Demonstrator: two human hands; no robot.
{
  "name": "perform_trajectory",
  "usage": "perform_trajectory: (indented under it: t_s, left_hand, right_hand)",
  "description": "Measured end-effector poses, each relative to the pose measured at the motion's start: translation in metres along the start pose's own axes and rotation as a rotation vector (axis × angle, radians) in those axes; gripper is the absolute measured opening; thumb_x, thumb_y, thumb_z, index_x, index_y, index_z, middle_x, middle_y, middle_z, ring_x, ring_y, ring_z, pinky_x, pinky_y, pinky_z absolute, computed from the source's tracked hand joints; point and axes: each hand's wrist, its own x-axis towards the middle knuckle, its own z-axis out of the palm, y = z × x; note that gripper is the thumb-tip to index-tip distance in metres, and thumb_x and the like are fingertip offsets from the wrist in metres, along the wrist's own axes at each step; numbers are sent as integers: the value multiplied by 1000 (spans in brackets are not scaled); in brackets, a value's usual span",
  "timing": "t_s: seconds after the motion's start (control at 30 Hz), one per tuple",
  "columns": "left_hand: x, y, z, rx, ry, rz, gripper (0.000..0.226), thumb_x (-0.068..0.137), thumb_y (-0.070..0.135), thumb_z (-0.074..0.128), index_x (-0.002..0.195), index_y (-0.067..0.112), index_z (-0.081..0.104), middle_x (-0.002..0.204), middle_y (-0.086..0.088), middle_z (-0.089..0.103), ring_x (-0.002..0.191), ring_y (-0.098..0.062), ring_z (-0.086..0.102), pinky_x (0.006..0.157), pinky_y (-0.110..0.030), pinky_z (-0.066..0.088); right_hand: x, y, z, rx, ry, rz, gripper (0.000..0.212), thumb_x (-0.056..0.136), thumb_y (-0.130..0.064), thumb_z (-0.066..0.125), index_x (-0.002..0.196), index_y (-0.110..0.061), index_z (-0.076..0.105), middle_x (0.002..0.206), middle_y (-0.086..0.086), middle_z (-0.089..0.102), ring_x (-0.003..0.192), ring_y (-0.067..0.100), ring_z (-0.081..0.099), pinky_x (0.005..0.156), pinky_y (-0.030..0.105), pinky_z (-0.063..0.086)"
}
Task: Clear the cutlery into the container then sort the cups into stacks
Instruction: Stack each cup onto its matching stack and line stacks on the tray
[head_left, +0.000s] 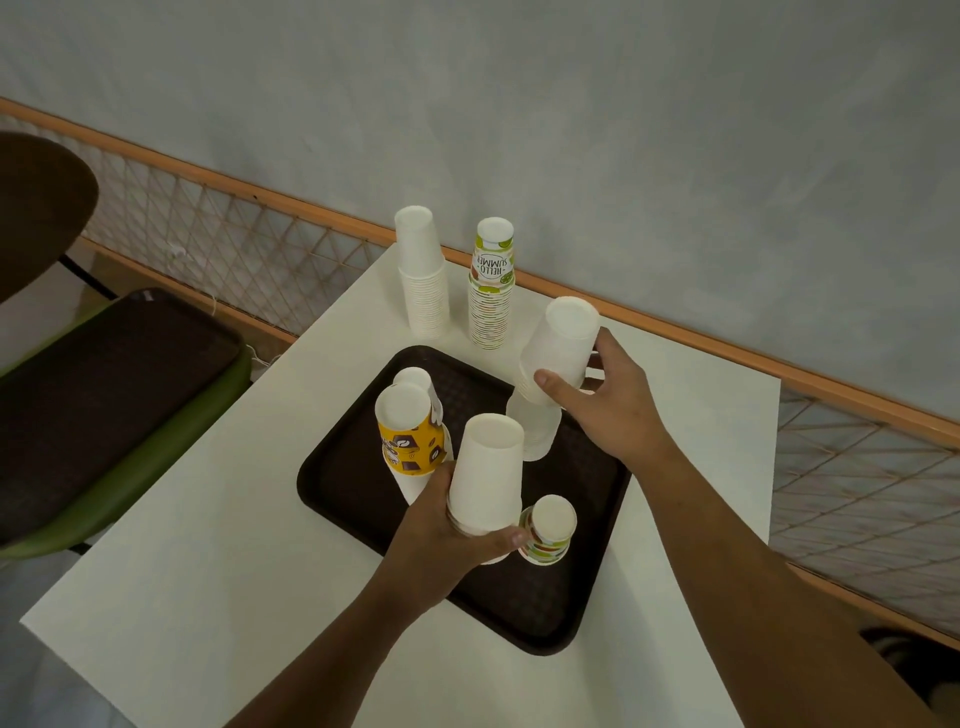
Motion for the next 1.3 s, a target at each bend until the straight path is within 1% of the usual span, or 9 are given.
perform_trajectory:
  t_s: [0.13, 0.33, 0.4, 0.47, 0.53, 0.8, 1.1, 1.2, 1.3]
  left_hand:
    - [3, 0, 2, -4, -1, 9, 78, 73, 26, 91, 126, 47, 38, 126, 25, 50, 122, -6, 55, 95, -18, 54]
    - [6, 1, 4, -11, -13, 4, 74, 74, 25, 90, 123, 45, 39, 124, 25, 50, 119, -3, 55, 89, -11, 53]
    - [7, -2, 5, -5, -11, 5, 76, 73, 27, 91, 125, 46, 39, 125, 23, 51, 121, -8, 55, 93, -17, 55]
    - [8, -3, 4, -11, -14, 6, 79, 73, 30, 91, 129, 45, 39, 128, 19, 53, 124, -12, 55, 99, -28, 56]
    - [9, -4, 4, -7, -12, 16, 81, 72, 34, 92, 132, 45, 38, 130, 17, 54, 125, -14, 56, 100, -34, 57]
    - [10, 7, 7, -23, 9, 50, 73, 73, 28, 91, 124, 45, 41, 123, 19, 54, 119, -12, 58, 90, -16, 56]
    - [5, 4, 5, 11, 18, 60, 74, 73, 28, 91, 123, 45, 39, 122, 23, 51, 116, -6, 56, 80, -4, 50]
    - [2, 4, 3, -11, 0, 41, 74, 74, 30, 90, 124, 46, 38, 125, 20, 52, 119, -9, 56, 86, -10, 54]
    - [0, 7, 1, -40, -9, 35, 72, 74, 29, 90, 124, 45, 41, 124, 15, 55, 118, -11, 58, 87, -15, 56]
  right_hand:
    - [5, 13, 8, -82, -86, 22, 74, 83, -47, 78, 146, -29, 43, 146, -4, 53, 125, 18, 55, 103, 43, 51]
    - [6, 33, 23, -132, -164, 80, 74, 84, -46, 78, 146, -29, 42, 146, -3, 53, 128, 22, 55, 103, 41, 48]
    - [5, 36, 25, -131, -171, 97, 74, 84, -44, 78, 146, -28, 41, 147, -3, 53, 129, 23, 54, 105, 44, 48]
    - [4, 37, 25, -131, -173, 94, 74, 84, -44, 78, 147, -28, 41, 148, -3, 52, 130, 23, 54, 106, 44, 47]
    - [3, 37, 24, -138, -180, 91, 74, 85, -44, 78, 147, -28, 41, 148, -2, 52, 131, 24, 54, 106, 45, 47]
    - [4, 38, 16, -176, -173, 90, 75, 84, -44, 79, 147, -28, 41, 148, -2, 52, 131, 24, 54, 108, 48, 46]
    - [-5, 39, 24, -159, -178, 122, 75, 83, -45, 80, 145, -30, 41, 146, -2, 54, 129, 23, 55, 106, 44, 47]
    - [-8, 36, 21, -186, -194, 123, 77, 82, -43, 81, 146, -30, 39, 147, -2, 52, 131, 24, 54, 108, 46, 45]
    - [-11, 29, 13, -213, -233, 98, 89, 82, -40, 82, 153, -34, 28, 157, -3, 41, 141, 24, 43, 116, 51, 38]
